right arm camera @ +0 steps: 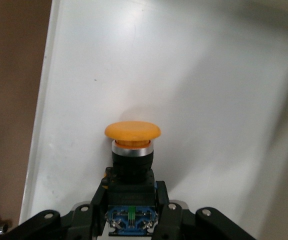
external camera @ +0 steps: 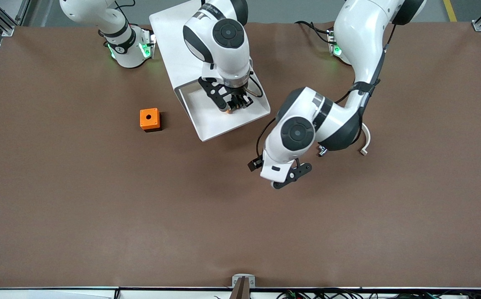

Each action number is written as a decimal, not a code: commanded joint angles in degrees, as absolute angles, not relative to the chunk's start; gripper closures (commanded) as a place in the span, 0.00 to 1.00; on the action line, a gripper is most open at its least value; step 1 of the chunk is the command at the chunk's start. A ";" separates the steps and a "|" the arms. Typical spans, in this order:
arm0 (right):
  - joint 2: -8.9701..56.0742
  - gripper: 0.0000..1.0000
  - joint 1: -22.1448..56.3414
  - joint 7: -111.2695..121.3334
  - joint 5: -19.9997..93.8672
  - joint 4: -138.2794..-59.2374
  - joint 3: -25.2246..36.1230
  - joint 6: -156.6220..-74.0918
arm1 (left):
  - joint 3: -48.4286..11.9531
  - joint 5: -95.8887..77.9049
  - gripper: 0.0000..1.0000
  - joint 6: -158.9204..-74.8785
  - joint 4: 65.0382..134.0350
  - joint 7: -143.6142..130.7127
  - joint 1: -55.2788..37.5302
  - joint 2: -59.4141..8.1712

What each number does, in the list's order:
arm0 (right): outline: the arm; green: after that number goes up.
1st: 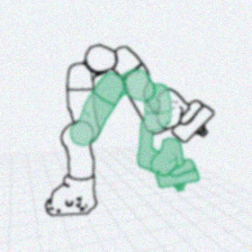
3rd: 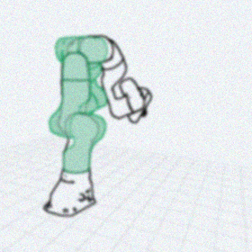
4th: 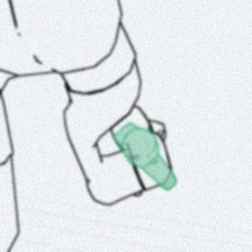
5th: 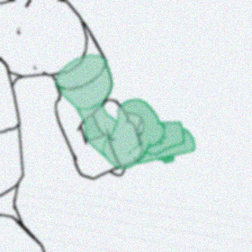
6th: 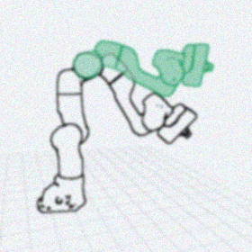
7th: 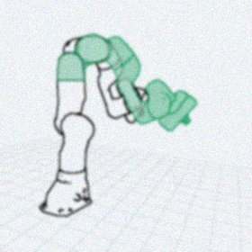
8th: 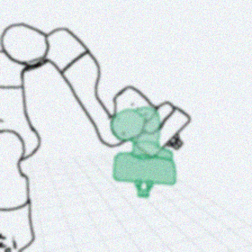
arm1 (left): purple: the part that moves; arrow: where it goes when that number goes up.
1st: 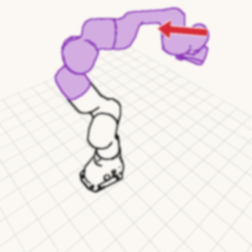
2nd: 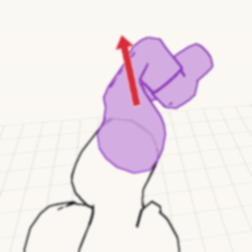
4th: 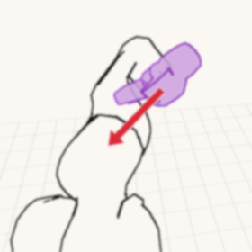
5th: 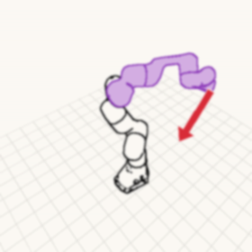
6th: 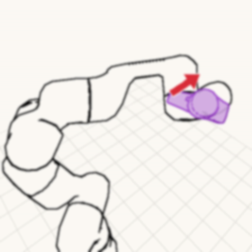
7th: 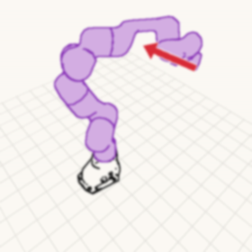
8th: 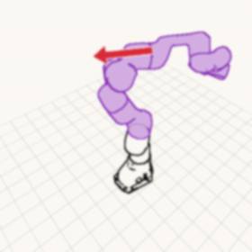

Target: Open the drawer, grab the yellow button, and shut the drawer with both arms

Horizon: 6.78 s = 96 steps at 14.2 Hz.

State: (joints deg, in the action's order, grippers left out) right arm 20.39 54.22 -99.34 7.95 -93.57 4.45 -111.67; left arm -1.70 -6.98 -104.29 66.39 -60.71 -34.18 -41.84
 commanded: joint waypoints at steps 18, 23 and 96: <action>13.27 1.00 11.88 -22.88 2.39 -93.95 5.27 -97.64 | -9.31 -4.31 0.00 -104.68 68.99 -60.56 -36.47 -39.90; 13.45 1.00 3.19 -9.18 0.35 -103.95 5.27 -111.05 | -9.40 -4.39 0.00 -104.68 69.17 -60.47 -38.58 -39.99; 0.35 0.00 -2.02 0.35 0.97 -97.21 0.53 -91.58 | -8.88 -5.10 0.00 -83.58 93.24 -11.97 -0.11 -1.51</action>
State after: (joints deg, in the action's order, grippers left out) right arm -0.52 -1.65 0.71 1.00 -99.02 0.55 -92.79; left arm -8.49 -6.10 -80.41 85.14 -16.64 -3.24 -8.33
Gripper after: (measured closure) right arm 0.000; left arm 0.000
